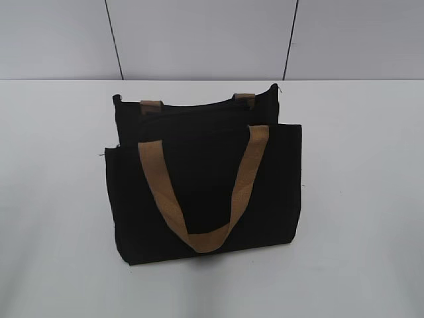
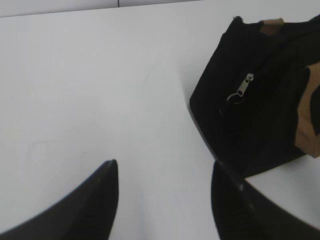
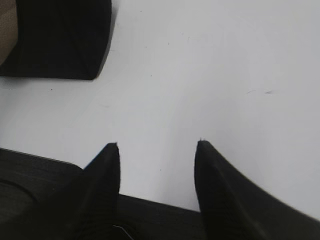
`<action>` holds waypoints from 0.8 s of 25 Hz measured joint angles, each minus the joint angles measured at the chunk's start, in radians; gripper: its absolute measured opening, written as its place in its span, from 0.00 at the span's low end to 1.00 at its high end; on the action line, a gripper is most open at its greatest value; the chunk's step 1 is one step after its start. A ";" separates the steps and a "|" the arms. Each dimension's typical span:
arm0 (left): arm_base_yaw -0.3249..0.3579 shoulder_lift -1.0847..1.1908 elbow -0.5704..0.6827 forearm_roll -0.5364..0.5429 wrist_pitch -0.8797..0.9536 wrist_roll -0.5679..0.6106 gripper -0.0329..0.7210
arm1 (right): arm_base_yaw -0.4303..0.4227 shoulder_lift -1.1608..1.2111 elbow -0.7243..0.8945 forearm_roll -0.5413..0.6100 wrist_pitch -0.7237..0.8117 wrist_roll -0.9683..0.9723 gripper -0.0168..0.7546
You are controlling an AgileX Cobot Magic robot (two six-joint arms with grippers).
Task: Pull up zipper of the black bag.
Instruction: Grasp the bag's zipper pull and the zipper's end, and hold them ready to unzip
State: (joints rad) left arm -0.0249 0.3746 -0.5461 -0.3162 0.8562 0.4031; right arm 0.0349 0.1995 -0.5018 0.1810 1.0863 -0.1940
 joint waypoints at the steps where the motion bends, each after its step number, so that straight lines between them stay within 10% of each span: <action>1: 0.000 0.037 -0.002 -0.019 -0.028 0.031 0.63 | 0.000 0.032 -0.010 0.013 -0.005 -0.002 0.52; 14: 0.000 0.609 -0.013 -0.639 -0.076 0.881 0.63 | 0.000 0.383 -0.238 0.173 -0.018 -0.167 0.52; 20: 0.000 0.851 -0.014 -0.744 -0.127 1.181 0.62 | 0.000 0.470 -0.260 0.216 -0.018 -0.213 0.52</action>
State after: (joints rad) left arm -0.0249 1.2252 -0.5601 -1.0602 0.7297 1.5839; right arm 0.0349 0.6691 -0.7621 0.3966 1.0682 -0.4072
